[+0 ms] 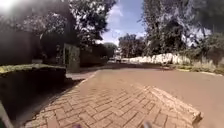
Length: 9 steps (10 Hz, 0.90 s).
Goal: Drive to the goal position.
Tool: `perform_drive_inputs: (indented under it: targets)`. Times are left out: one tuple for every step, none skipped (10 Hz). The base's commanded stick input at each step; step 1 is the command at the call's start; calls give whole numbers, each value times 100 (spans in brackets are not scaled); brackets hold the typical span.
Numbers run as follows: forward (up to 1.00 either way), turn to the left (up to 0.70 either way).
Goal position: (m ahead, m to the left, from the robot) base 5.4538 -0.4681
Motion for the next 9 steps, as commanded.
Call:
perform_drive_inputs:
  targets:
    - [70,0]
    - [70,0]
    - [70,0]
    - [70,0]
    - [70,0]
    - [70,0]
    - [70,-14]
    - [70,-31]
    - [70,-35]
